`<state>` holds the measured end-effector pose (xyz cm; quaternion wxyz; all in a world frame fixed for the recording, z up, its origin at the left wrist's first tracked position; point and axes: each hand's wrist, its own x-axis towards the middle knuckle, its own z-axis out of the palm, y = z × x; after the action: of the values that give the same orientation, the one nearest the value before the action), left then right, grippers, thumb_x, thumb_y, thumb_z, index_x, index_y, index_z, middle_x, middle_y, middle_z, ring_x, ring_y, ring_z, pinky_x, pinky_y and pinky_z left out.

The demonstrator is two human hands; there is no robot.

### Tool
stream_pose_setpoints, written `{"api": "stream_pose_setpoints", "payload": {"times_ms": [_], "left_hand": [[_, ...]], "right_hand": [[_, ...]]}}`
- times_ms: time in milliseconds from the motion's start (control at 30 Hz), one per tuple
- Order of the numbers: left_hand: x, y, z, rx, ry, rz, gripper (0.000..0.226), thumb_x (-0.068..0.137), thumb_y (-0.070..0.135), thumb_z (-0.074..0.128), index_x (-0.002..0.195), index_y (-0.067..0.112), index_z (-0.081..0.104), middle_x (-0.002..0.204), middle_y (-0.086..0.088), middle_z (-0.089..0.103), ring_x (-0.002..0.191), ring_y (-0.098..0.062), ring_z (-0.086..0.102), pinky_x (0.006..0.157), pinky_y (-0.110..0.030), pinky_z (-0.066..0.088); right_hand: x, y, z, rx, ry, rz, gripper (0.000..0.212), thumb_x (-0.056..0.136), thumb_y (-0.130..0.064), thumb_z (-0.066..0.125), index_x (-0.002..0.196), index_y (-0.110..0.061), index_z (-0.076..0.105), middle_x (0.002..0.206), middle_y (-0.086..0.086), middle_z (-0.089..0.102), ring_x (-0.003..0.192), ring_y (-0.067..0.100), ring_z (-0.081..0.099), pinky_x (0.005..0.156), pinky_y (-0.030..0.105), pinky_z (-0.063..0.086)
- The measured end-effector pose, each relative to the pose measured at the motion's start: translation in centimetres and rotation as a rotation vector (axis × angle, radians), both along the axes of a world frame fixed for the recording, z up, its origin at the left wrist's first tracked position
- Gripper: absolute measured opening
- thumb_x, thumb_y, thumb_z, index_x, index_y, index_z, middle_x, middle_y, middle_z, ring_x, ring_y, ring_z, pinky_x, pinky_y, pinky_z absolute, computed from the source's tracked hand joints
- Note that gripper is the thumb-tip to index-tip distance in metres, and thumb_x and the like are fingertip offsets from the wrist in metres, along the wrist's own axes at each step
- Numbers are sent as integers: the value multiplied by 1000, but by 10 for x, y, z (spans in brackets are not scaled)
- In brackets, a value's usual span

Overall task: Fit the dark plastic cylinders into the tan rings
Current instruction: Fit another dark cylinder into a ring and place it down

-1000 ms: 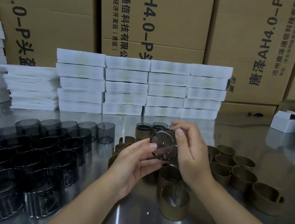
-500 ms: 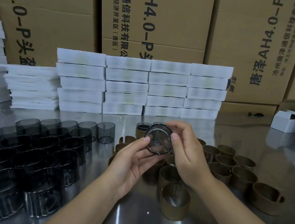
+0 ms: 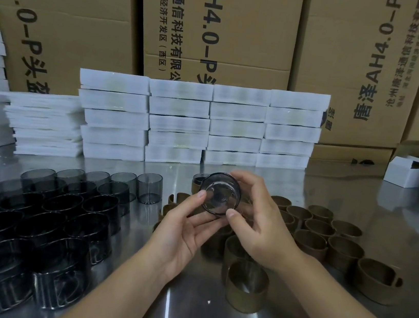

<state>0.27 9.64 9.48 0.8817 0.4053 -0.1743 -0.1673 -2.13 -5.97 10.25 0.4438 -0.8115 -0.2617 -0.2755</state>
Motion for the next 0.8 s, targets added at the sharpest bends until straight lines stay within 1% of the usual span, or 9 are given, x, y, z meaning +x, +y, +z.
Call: {"api": "stream_pose_setpoints", "payload": {"times_ms": [100,200,300,433,500,567,667,733,800], "left_hand": [[1,-1,-1,19,-10,13,23,71,28,69,84,14,81,97,-15,75,86,-20,74,67,-23,58],[2,-1,-2,45,-9,2,22,70,30,70,83,17,81,100,-15,75,88,-20,74,67,-23,58],[3,1,-2,97,-26,-7,20,68,34,71,81,22,81,98,-13,75,85,-19,74,65,-24,58],[4,2,-4,203,-52,19,22,65,43,71,79,29,80,95,-8,76,81,-17,74,66,-25,59],[5,2,-5,230,-47,36,32,60,47,73,82,24,80,96,-9,76,79,-17,74,64,-25,58],[4,1,-5,243,-41,52,43,57,52,73,88,21,75,93,-9,76,76,-17,74,59,-24,57],[1,-1,-6,256,-86,64,53,57,59,70,97,24,73,97,-11,76,83,-20,75,57,-24,56],[-3,-3,-5,272,-122,53,51,60,60,74,99,27,76,98,-12,76,86,-21,74,57,-23,56],[-4,-4,-5,280,-139,32,47,64,53,82,102,26,75,101,-12,75,89,-21,74,58,-24,57]], "right_hand": [[1,0,-1,-22,-21,-13,55,85,-23,56,129,-44,31,132,-2,49,126,10,49,104,38,46],[2,0,-3,-43,-41,-41,58,84,-26,59,129,-48,30,133,-4,48,126,9,48,105,38,45],[3,1,-3,-57,-53,-63,61,83,-30,61,128,-51,27,132,-7,46,124,5,48,103,32,46],[5,1,-6,-64,-61,-104,63,80,-34,66,132,-43,31,131,-14,45,122,2,48,101,31,48],[6,1,-7,-56,-62,-116,64,79,-40,67,132,-45,32,131,-19,44,122,-2,48,99,31,48],[6,3,-7,-29,-53,-122,62,77,-50,66,127,-56,30,130,-26,45,121,-6,48,98,27,49],[7,5,-6,31,-24,-140,55,76,-62,59,121,-68,27,125,-34,47,119,-9,48,95,23,47],[8,6,-6,83,23,-145,49,76,-68,55,118,-68,29,119,-36,50,115,-9,51,93,24,48],[10,5,-8,129,58,-150,47,75,-70,52,118,-61,35,113,-31,57,110,-9,54,92,24,49]]}}
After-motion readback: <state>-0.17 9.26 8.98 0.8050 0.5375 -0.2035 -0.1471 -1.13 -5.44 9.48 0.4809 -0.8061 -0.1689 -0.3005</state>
